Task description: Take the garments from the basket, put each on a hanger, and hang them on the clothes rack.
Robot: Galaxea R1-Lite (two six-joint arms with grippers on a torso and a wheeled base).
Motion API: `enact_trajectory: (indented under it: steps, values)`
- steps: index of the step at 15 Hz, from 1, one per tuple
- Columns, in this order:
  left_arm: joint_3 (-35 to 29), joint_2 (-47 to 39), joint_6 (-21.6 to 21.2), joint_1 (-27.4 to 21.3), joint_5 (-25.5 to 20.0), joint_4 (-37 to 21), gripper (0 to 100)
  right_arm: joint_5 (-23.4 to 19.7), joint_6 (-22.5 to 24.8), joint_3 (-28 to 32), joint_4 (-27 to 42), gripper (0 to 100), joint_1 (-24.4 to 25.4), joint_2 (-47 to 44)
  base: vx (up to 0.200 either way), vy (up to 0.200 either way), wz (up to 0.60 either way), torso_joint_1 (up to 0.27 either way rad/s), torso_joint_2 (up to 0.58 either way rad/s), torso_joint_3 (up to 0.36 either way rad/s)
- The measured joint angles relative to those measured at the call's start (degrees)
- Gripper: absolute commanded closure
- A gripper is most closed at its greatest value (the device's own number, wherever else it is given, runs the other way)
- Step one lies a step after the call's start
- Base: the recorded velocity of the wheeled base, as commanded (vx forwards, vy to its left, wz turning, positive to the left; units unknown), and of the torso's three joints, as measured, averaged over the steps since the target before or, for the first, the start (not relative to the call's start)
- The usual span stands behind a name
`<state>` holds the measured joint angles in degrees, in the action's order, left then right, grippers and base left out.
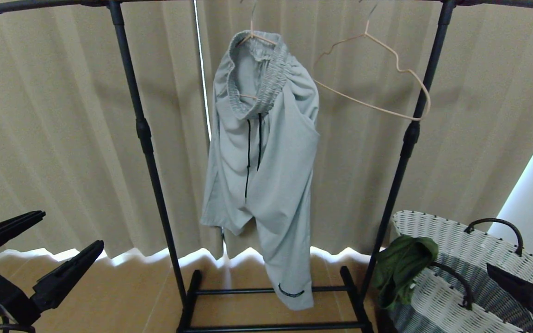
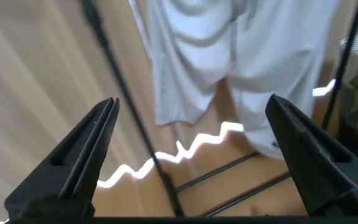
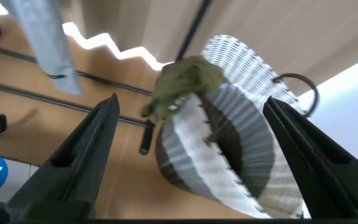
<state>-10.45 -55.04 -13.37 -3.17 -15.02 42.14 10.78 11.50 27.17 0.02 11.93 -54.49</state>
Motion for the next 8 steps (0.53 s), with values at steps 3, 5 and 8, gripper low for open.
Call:
enact_trajectory:
  steps: [3,5,8]
  values:
    - [0.0,0.09,0.0,0.0,-0.02,0.0,0,-0.05,0.0,0.0,0.05,0,0.0,0.45,0.0,-0.2,0.0,0.004,0.0,0.005]
    - [0.09,0.17,0.0,0.0,-0.02,0.06,0,-0.02,0.0,-0.16,0.07,0,0.0,0.61,0.0,0.0,0.0,0.0,0.0,0.0]
    - [0.15,0.46,0.1,-0.07,-0.02,0.02,0,0.06,0.0,-0.37,0.11,0,0.0,0.78,0.0,0.0,0.0,0.0,0.0,0.0]
